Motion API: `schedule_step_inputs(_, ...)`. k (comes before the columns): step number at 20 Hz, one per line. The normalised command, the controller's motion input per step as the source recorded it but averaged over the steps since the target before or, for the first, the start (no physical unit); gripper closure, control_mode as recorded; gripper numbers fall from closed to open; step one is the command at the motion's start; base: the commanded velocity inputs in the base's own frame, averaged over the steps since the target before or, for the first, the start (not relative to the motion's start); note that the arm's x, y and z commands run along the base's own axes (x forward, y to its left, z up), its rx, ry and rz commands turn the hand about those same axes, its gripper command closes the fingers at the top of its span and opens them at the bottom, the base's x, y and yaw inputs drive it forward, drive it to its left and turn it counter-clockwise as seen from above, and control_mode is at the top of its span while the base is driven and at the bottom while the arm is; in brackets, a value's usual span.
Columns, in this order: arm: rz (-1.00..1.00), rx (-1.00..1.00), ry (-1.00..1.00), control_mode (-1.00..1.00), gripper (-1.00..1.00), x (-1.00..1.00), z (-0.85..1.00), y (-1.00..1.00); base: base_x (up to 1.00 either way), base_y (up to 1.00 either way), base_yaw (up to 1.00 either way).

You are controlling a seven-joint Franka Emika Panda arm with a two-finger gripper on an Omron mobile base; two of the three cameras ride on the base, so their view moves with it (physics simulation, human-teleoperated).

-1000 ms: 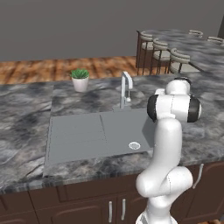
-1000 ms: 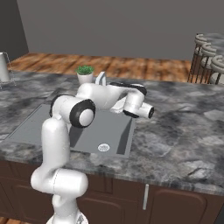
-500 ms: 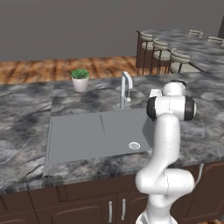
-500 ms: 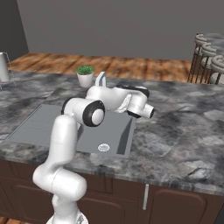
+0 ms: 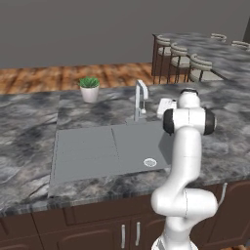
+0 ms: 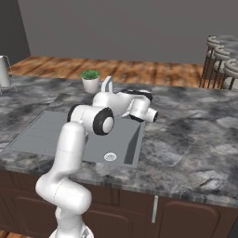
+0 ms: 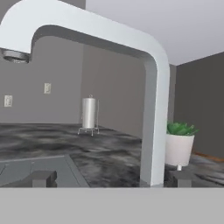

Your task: Turn on the sink faucet and place the jug under the water for a few seconds to fill it up.

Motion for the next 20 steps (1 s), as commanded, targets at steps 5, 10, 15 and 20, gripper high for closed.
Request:
schedule_step_inputs(5,0.00,0.00,0.00,-1.00,-1.00,0.40,-0.01,0.07,0.00,0.00,0.00)
schedule_step_inputs(10,0.00,0.00,0.00,-1.00,-1.00,0.31,-0.07,0.10,0.00,0.00,0.00)
schedule_step_inputs(15,0.00,0.00,0.00,-1.00,-1.00,0.32,-0.14,0.06,0.00,0.00,0.00)
schedule_step_inputs(20,0.00,0.00,0.00,-1.00,-1.00,0.39,-0.23,0.02,0.00,0.00,0.00)
